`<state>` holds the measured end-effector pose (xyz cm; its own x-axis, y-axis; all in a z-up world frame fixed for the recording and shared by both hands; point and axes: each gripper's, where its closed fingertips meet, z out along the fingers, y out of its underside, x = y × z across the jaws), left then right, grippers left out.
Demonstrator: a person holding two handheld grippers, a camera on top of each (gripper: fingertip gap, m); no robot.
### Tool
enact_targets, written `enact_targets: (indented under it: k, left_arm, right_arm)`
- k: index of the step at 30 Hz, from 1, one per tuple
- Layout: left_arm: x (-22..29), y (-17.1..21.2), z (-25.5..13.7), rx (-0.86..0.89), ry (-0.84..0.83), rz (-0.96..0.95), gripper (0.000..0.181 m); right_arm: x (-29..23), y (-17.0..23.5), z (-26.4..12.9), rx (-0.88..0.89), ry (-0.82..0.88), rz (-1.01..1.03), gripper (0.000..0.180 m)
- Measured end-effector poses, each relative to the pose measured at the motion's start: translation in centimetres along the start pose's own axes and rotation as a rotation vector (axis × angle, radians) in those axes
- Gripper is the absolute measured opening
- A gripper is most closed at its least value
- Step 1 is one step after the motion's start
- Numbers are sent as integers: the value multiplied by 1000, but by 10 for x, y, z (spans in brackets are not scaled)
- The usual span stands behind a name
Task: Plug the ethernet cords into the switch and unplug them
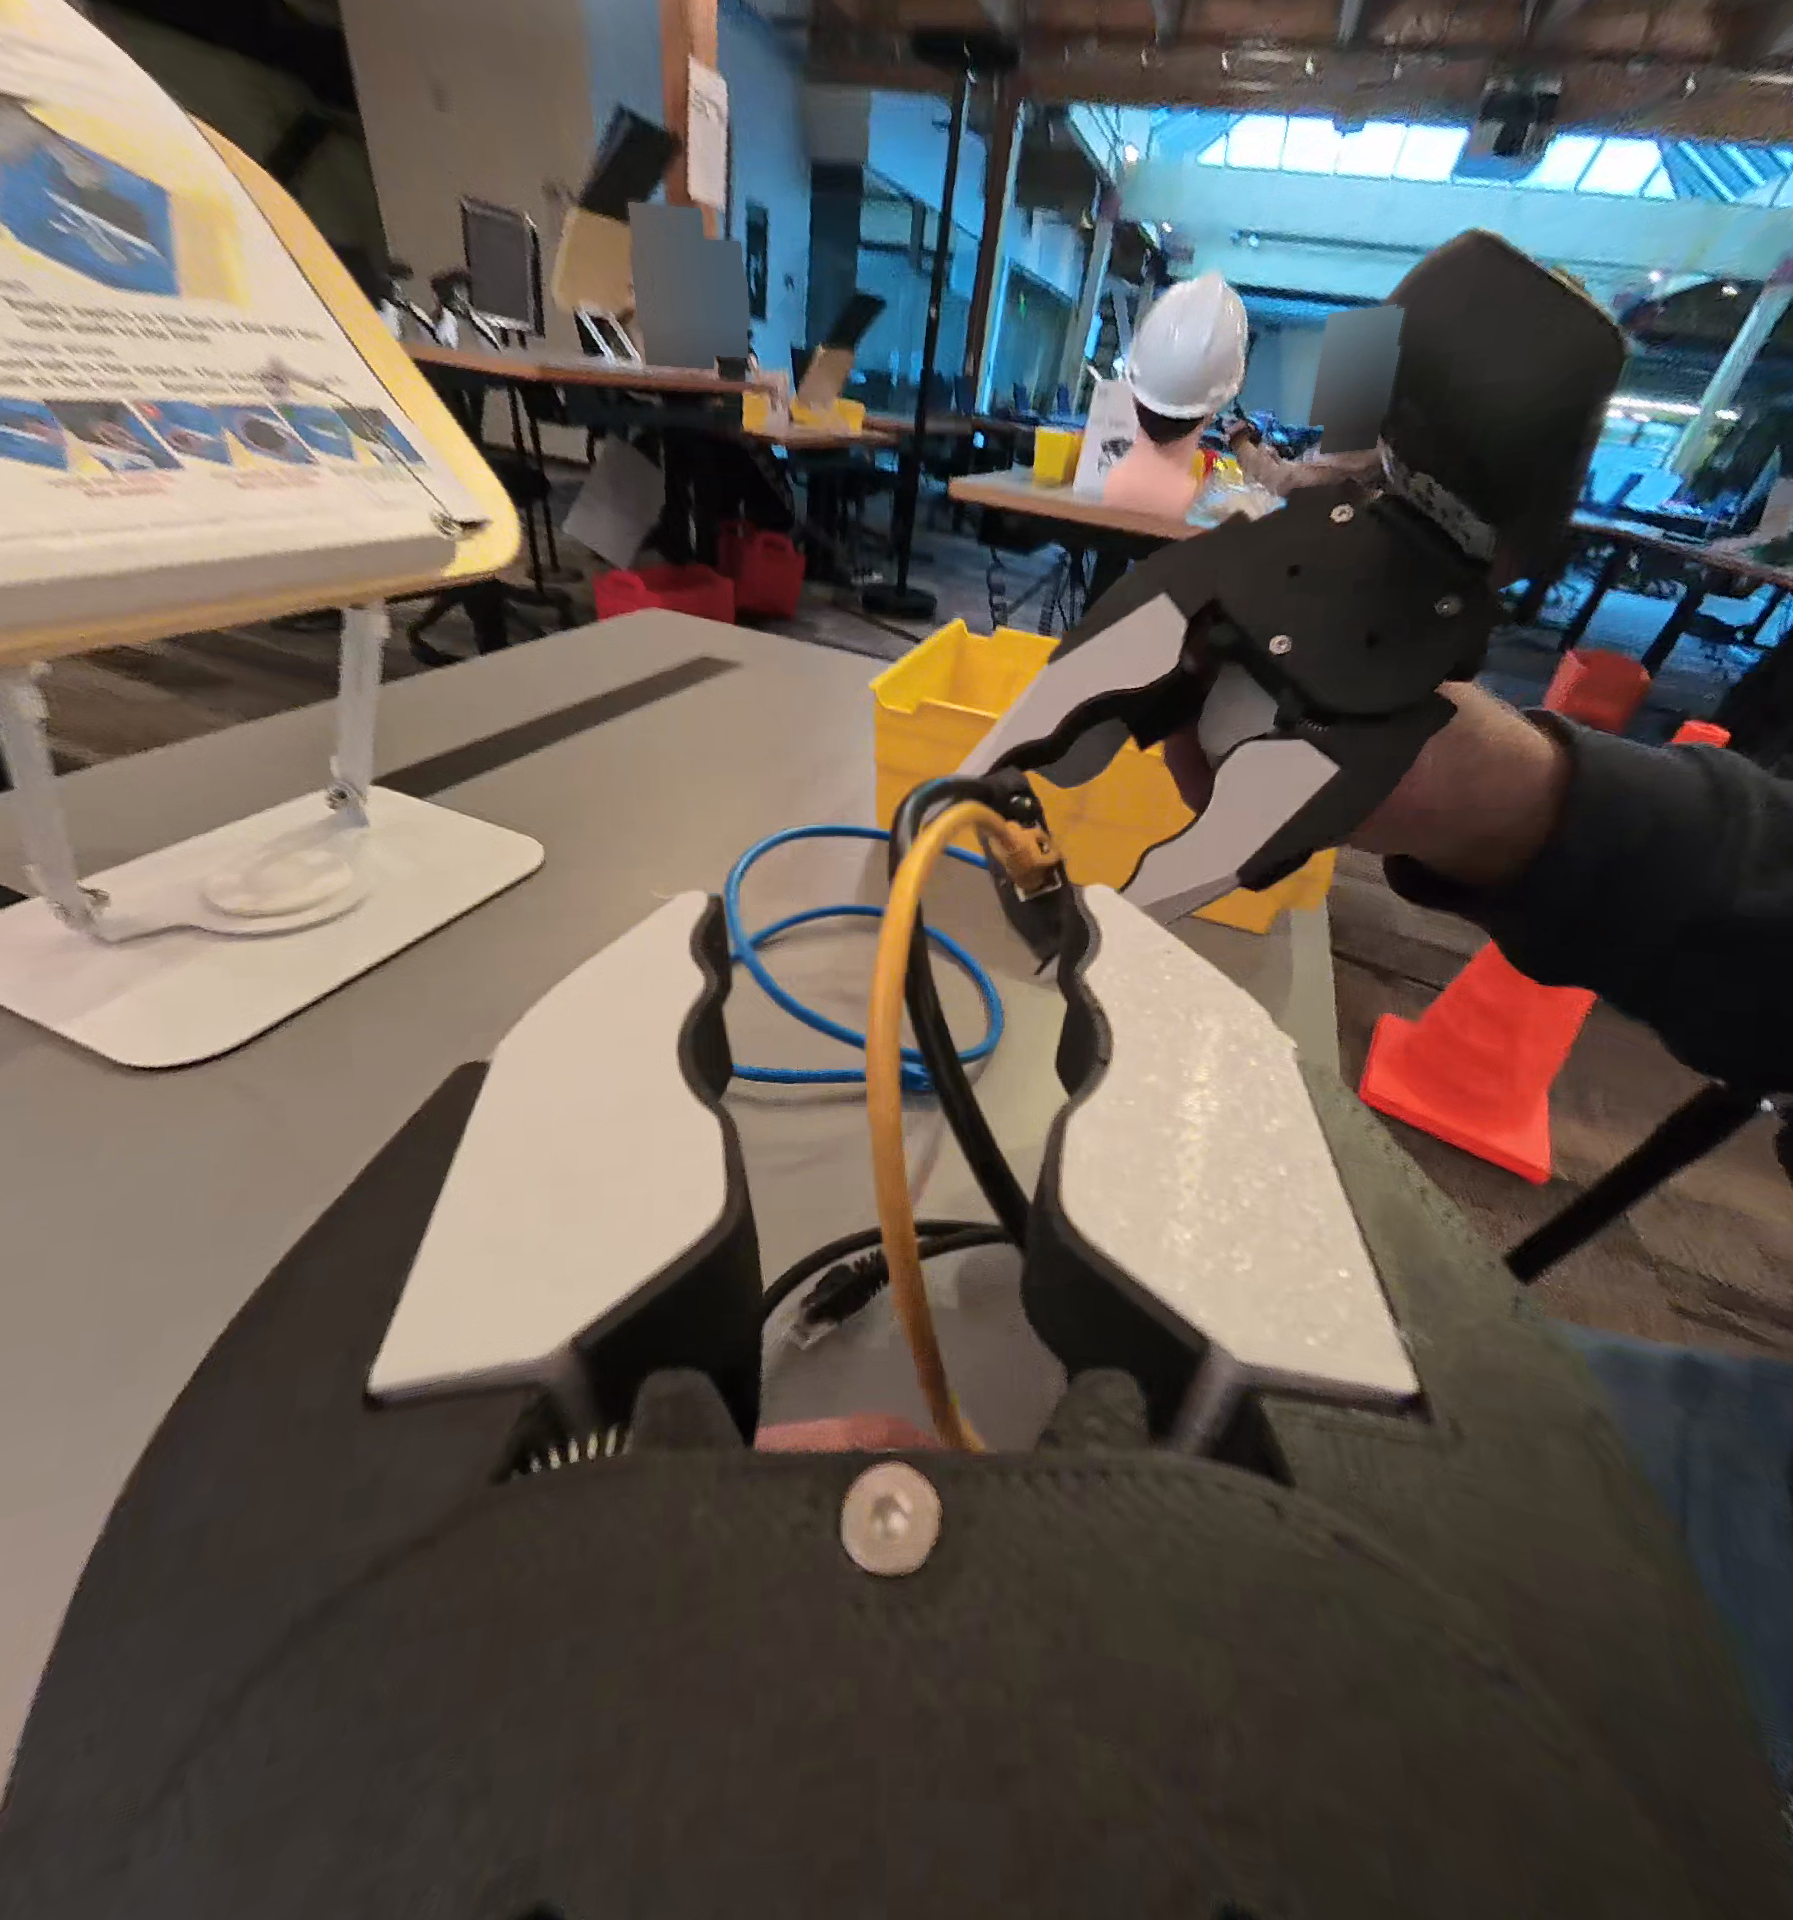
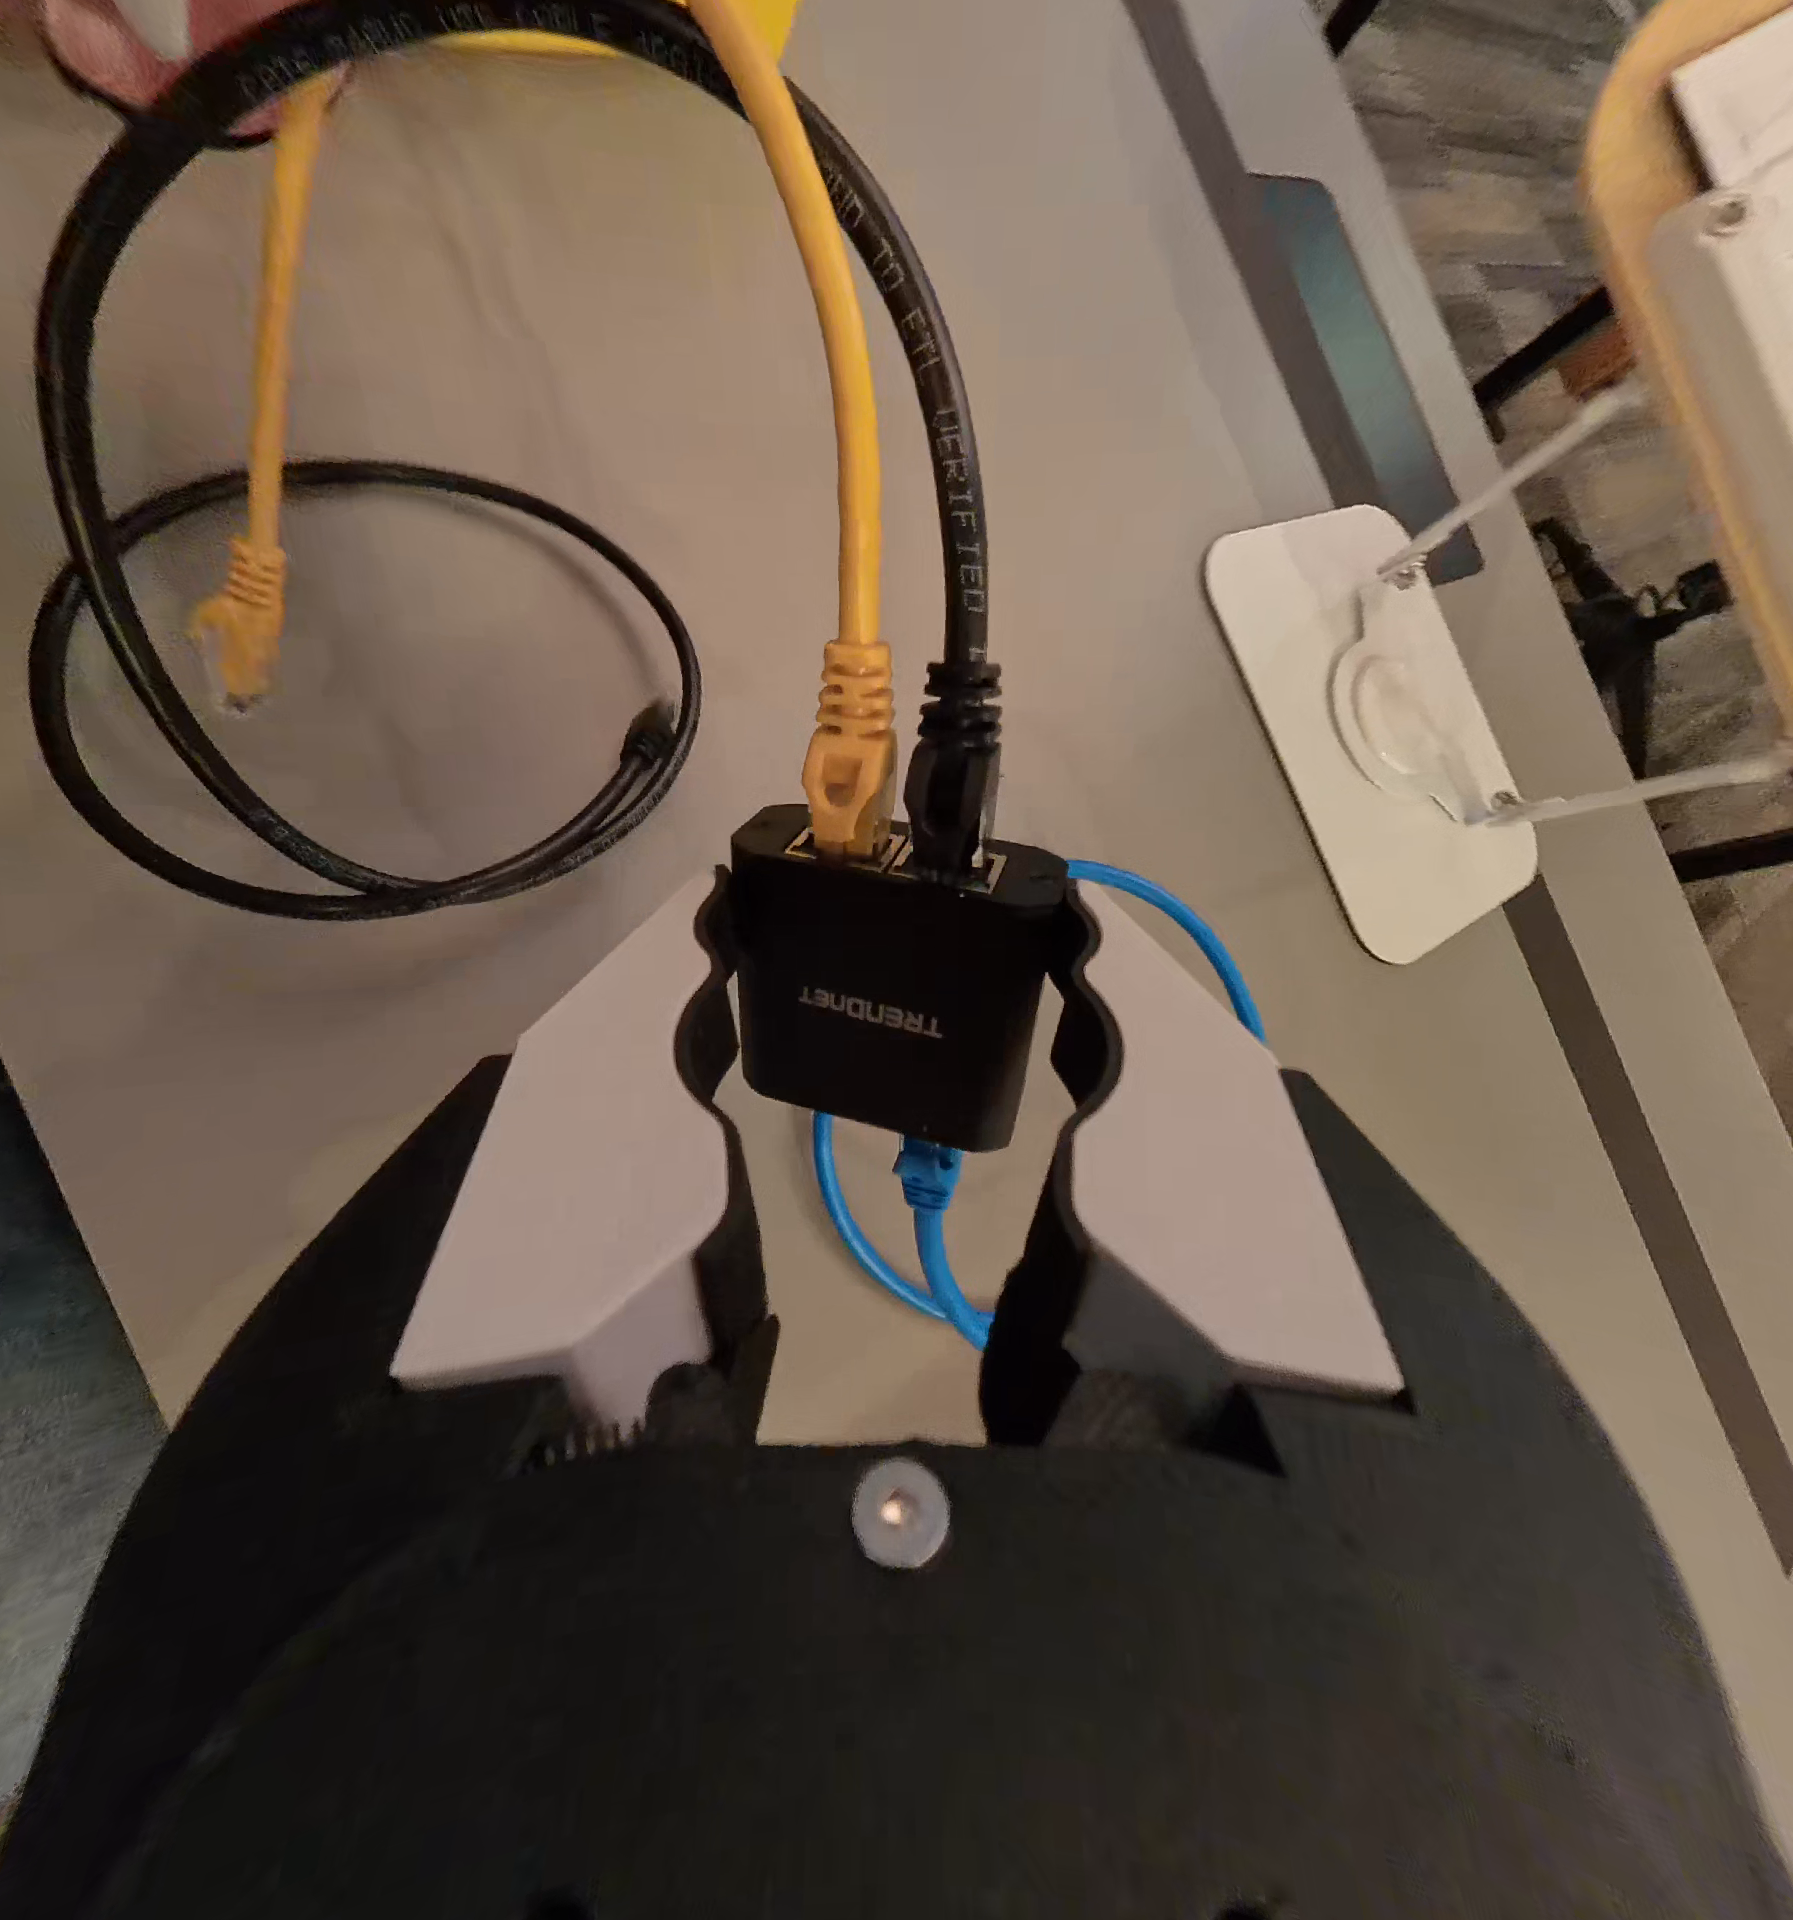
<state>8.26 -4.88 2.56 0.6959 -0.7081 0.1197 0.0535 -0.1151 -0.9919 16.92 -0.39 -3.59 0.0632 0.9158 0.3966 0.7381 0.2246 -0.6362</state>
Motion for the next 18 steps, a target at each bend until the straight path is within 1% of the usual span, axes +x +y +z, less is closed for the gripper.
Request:
enact_targets:
  k: [5, 8, 13, 16, 18]
  left_arm:
    - [-15, -15, -13, 94, -47, -20, 60]
    - [-28, -7, -16, 110, -72, -69, 59]
    - [-36, 6, -11, 128, -71, -119, 56]
    - [-36, 14, -5, 112, -67, -128, 56]
    - [-36, 22, 1, 77, -70, -117, 57]
  right_arm:
    - [40, -8, -27, 76, 71, 117, 60]
    - [71, -17, -49, 108, 127, 167, 59]
    - [127, -39, -94, 163, 217, 219, 59]
    - [162, -52, -123, 192, 278, 248, 59]
    - [185, -57, -144, 193, 347, 255, 59]
